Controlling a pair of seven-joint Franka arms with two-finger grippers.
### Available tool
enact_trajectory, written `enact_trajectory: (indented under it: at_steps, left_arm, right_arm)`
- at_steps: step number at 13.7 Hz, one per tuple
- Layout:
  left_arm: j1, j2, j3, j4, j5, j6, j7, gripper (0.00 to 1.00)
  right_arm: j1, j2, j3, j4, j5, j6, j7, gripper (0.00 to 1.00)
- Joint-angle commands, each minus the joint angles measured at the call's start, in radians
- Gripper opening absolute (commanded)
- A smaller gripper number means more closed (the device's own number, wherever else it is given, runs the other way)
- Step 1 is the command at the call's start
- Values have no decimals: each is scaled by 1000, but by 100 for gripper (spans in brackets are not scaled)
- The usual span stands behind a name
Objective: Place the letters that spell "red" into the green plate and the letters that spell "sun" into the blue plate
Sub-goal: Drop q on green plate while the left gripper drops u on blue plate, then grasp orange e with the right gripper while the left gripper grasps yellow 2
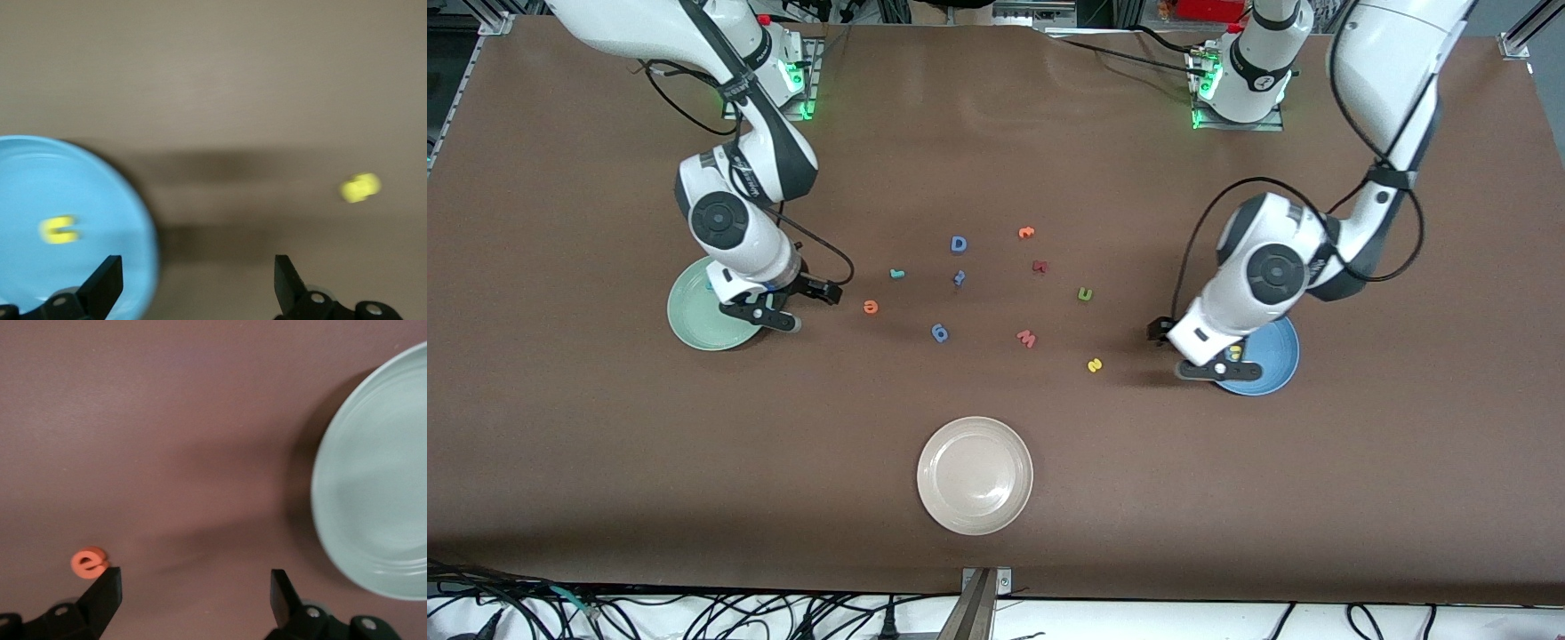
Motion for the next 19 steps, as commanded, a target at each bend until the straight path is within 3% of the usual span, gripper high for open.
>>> enact_trajectory:
  at_steps: [1, 7, 17, 18, 19]
  left_arm:
    - [-62, 113, 8, 131, -25, -21, -142, 100]
    - [-165, 266, 33, 291, -16, -23, -257, 100]
    - [-234, 314, 88, 332, -13, -23, -265, 100]
    - [-240, 312, 91, 332, -15, -23, -268, 96]
    - [-241, 312, 93, 332, -15, -23, -279, 86]
  right_arm:
    - [37, 68, 0, 70, -1, -10, 119, 98]
    - [71, 141, 0, 90, 2, 92, 170, 98]
    - [109, 203, 0, 90, 3, 181, 222, 97]
    - [111, 203, 0, 90, 3, 182, 222, 95]
    - [109, 203, -1, 90, 2, 181, 221, 89]
